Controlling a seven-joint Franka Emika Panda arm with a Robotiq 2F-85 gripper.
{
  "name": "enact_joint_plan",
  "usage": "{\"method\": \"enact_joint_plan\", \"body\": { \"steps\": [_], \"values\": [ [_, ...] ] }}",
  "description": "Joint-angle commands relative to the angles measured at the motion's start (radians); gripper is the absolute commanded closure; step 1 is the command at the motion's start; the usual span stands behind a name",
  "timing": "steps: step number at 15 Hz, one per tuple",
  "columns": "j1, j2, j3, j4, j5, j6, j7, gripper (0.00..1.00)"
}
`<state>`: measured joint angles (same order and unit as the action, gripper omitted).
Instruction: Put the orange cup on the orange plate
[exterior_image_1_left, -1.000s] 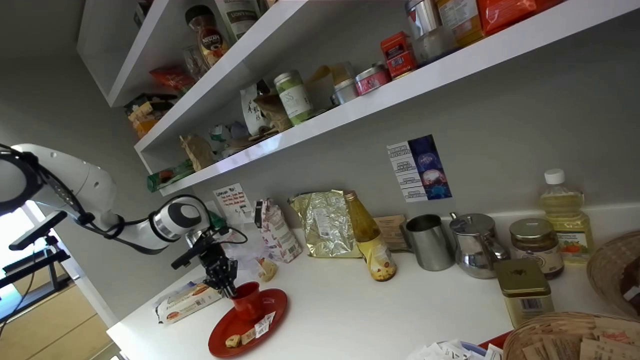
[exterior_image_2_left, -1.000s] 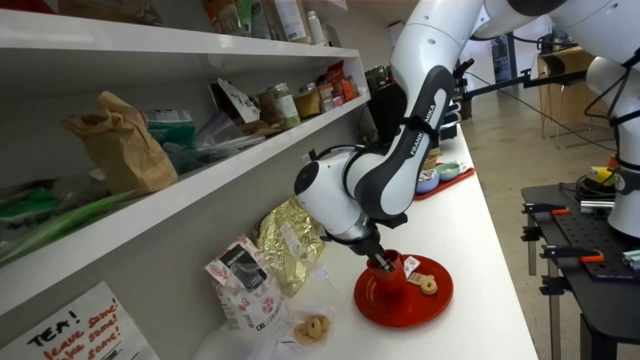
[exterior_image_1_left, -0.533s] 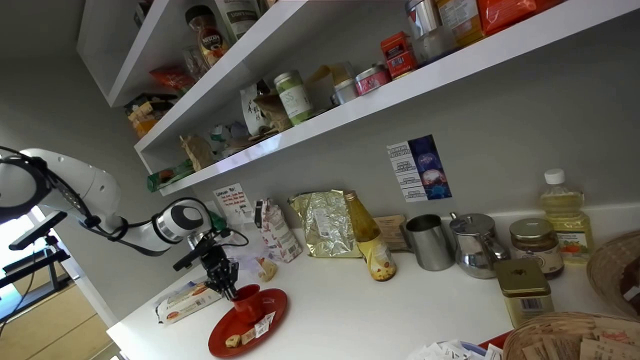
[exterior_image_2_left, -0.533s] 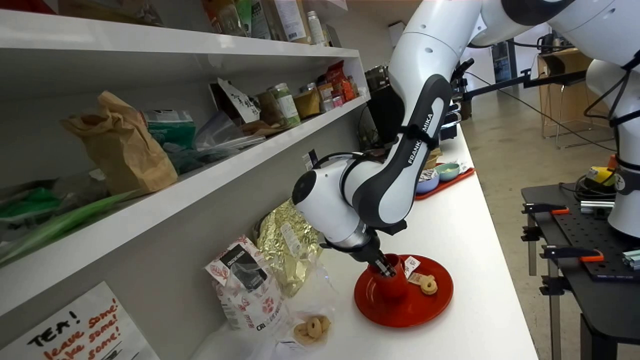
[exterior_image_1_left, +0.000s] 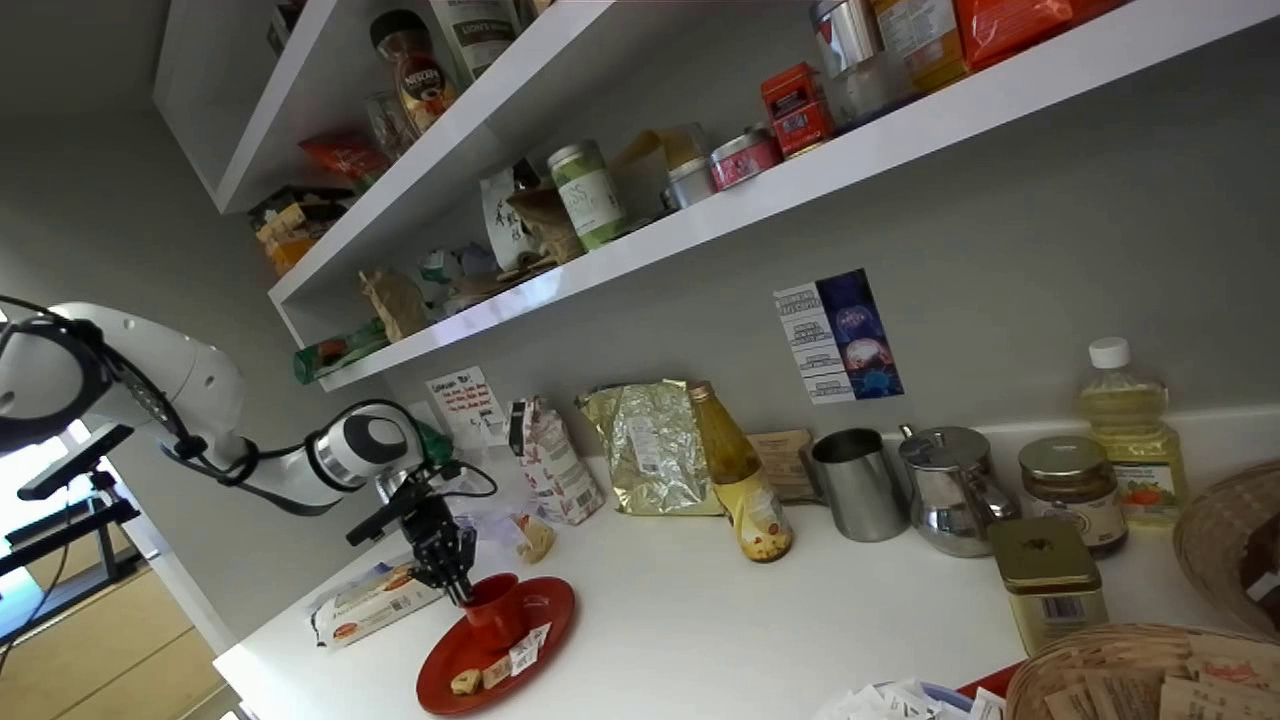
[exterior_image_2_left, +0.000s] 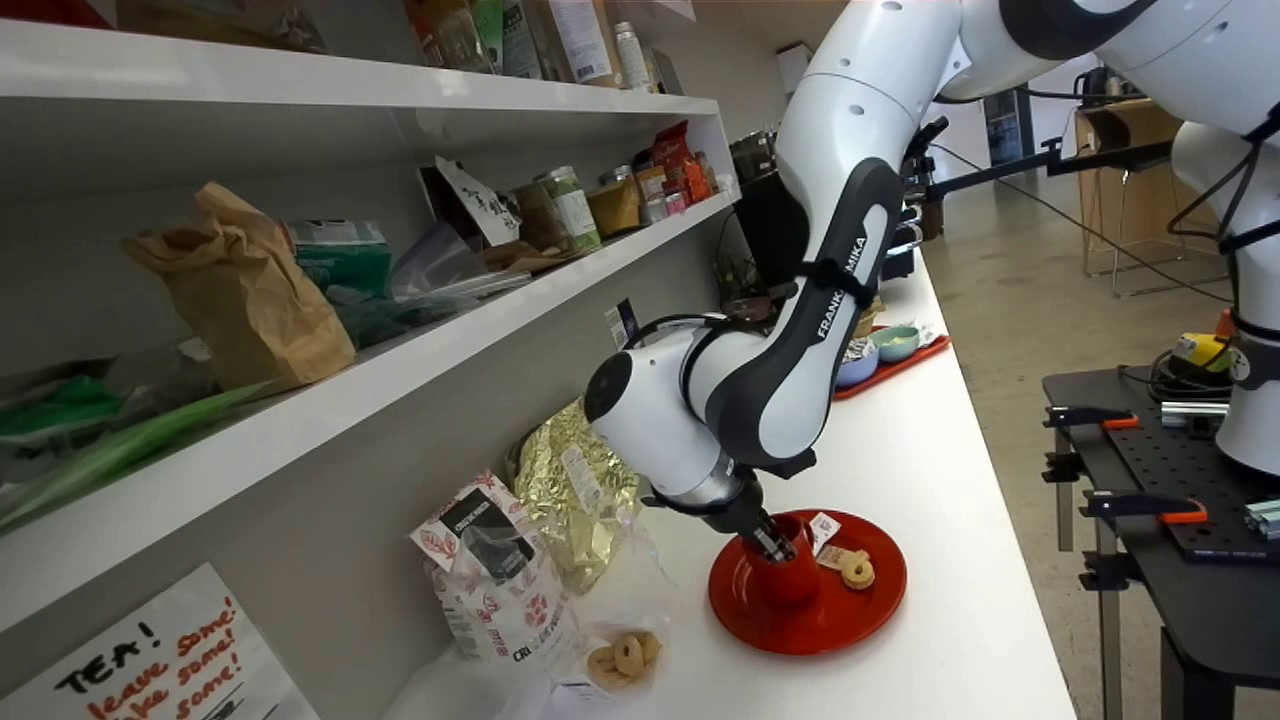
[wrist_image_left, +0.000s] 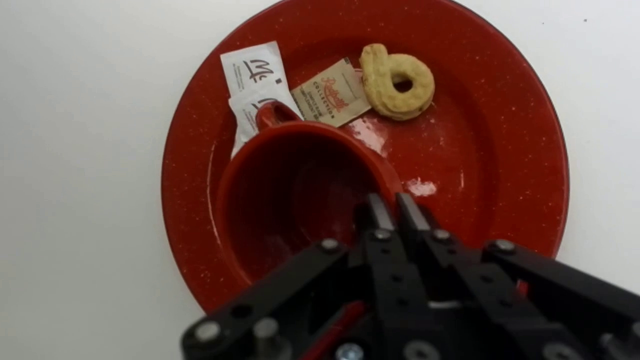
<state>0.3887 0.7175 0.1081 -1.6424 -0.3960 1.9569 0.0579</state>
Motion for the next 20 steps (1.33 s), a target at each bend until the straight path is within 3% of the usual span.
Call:
{"method": "enact_joint_plan", "body": {
  "steps": [1, 10, 11, 13, 14, 16, 20],
  "values": [
    [0.017, 0.025, 0.007, 0.036, 0.000, -0.044, 0.005, 0.98],
    [0.022, 0.017, 0.011, 0.014, -0.003, -0.031, 0.002, 0.93],
    [0.021, 0.014, 0.010, 0.012, -0.001, -0.033, 0.001, 0.68],
    [0.014, 0.001, 0.011, 0.002, 0.004, -0.033, 0.002, 0.62],
    [0.020, 0.017, 0.010, 0.012, -0.002, -0.031, 0.002, 0.78],
    [0.017, 0.016, 0.010, 0.012, -0.002, -0.031, 0.002, 0.64],
    [0.016, 0.016, 0.010, 0.012, -0.002, -0.031, 0.002, 0.62]
  ]
}}
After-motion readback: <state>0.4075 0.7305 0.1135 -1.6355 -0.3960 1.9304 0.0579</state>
